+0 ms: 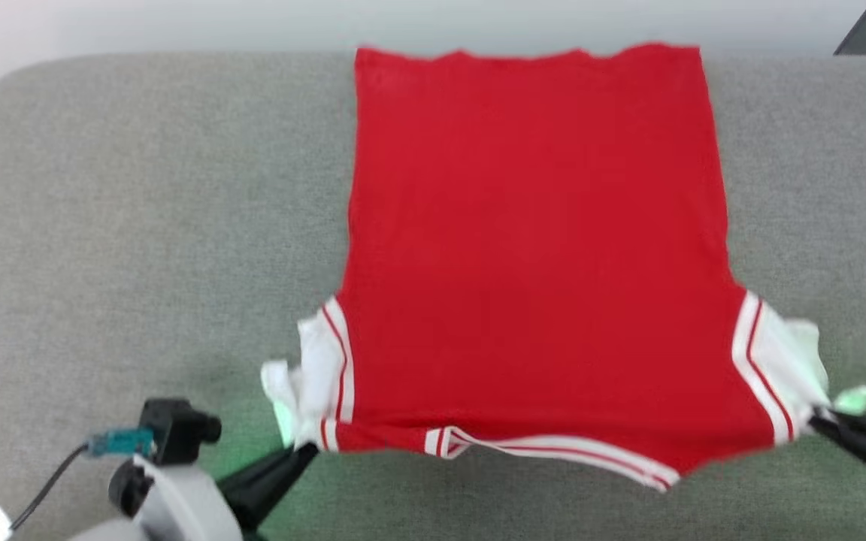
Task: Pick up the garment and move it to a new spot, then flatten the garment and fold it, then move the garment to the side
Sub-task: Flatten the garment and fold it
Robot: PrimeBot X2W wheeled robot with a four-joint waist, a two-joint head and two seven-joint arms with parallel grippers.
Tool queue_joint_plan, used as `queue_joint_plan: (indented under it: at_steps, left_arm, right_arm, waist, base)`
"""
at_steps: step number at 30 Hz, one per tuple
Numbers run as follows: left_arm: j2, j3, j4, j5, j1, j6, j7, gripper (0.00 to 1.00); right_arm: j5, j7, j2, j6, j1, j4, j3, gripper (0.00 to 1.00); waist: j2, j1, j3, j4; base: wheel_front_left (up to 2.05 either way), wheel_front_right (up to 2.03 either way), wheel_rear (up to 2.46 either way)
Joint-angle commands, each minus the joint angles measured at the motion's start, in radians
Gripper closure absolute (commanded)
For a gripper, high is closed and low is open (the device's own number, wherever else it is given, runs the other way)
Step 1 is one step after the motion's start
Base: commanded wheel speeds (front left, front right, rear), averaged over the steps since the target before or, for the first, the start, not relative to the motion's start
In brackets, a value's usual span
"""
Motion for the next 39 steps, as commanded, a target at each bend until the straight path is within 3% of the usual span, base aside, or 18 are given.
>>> queue_joint_plan:
  at_steps: [1, 4, 10, 16, 20, 25, 30, 31, 32, 33, 39]
  left_arm:
    - [0.019, -0.004, -0.02, -0.016, 0.024, -0.002, 0.009, 1.0]
    - [0.057, -0.016, -0.081, -0.027, 0.06, 0.019, 0.018, 1.0]
    - [0.092, -0.009, -0.174, -0.05, 0.093, 0.06, 0.013, 1.0]
    - [0.034, -0.021, -0.129, -0.043, 0.058, 0.049, 0.037, 1.0]
    - [-0.031, -0.048, -0.02, -0.014, 0.035, 0.04, 0.066, 1.0]
    - [-0.106, -0.079, 0.108, 0.009, 0.03, 0.028, 0.07, 1.0]
    - [-0.15, -0.088, 0.189, 0.023, 0.023, 0.021, 0.049, 1.0]
    - [-0.155, -0.087, 0.198, 0.023, 0.023, 0.018, 0.043, 1.0]
    - [-0.159, -0.088, 0.204, 0.023, 0.023, 0.018, 0.039, 1.0]
    - [-0.163, -0.089, 0.21, 0.023, 0.023, 0.016, 0.034, 1.0]
    - [-0.172, -0.079, 0.209, 0.031, 0.027, 0.01, 0.0, 1.0]
  right_arm:
    - [0.013, 0.013, -0.016, -0.002, 0.032, -0.014, -0.009, 1.0]
    - [0.021, 0.045, -0.048, -0.002, 0.092, -0.048, -0.023, 1.0]
    - [0.016, 0.095, -0.037, -0.002, 0.166, -0.089, -0.077, 1.0]
    - [-0.071, 0.129, 0.055, -0.002, 0.189, -0.017, -0.12, 1.0]
    - [-0.139, 0.175, 0.158, -0.002, 0.207, 0.073, -0.116, 1.0]
    - [-0.192, 0.173, 0.267, -0.002, 0.211, 0.168, -0.103, 1.0]
    - [-0.233, 0.139, 0.328, -0.003, 0.204, 0.22, -0.097, 1.0]
    - [-0.241, 0.126, 0.331, -0.003, 0.202, 0.227, -0.105, 0.81]
    - [-0.251, 0.116, 0.332, -0.003, 0.198, 0.232, -0.112, 0.19]
    - [-0.26, 0.105, 0.33, -0.004, 0.195, 0.232, -0.121, 0.0]
    - [-0.269, 0.092, 0.233, -0.002, 0.207, 0.125, -0.212, 0.0]
  waist:
    - [-0.0001, 0.0, -0.012, 0.006]
    - [-0.0001, 0.0, -0.014, 0.008]
    - [-0.0001, 0.0, -0.001, 0.004]
    - [-0.0001, 0.0, 0.013, -0.001]
    - [-0.0001, 0.0, 0.017, -0.004]
    - [-0.0001, 0.0, 0.031, -0.006]
    - [-0.0001, 0.0, 0.04, -0.01]
    - [-0.0001, 0.0, 0.041, -0.011]
    - [-0.0001, 0.0, 0.041, -0.011]
    - [-0.0001, 0.0, 0.042, -0.012]
    - [-0.0001, 0.0, 0.036, -0.013]
  base:
    - [0.0, 0.0, 0.0]
    - [0.0, 0.0, 0.0]
    - [0.0, 0.0, 0.0]
    - [0.0, 0.0, 0.0]
    - [0.0, 0.0, 0.0]
    - [0.0, 0.0, 0.0]
    - [0.0, 0.0, 0.0]
    - [0.0, 0.0, 0.0]
    - [0.0, 0.0, 0.0]
    - [0.0, 0.0, 0.0]
    - [0.0, 0.0, 0.0]
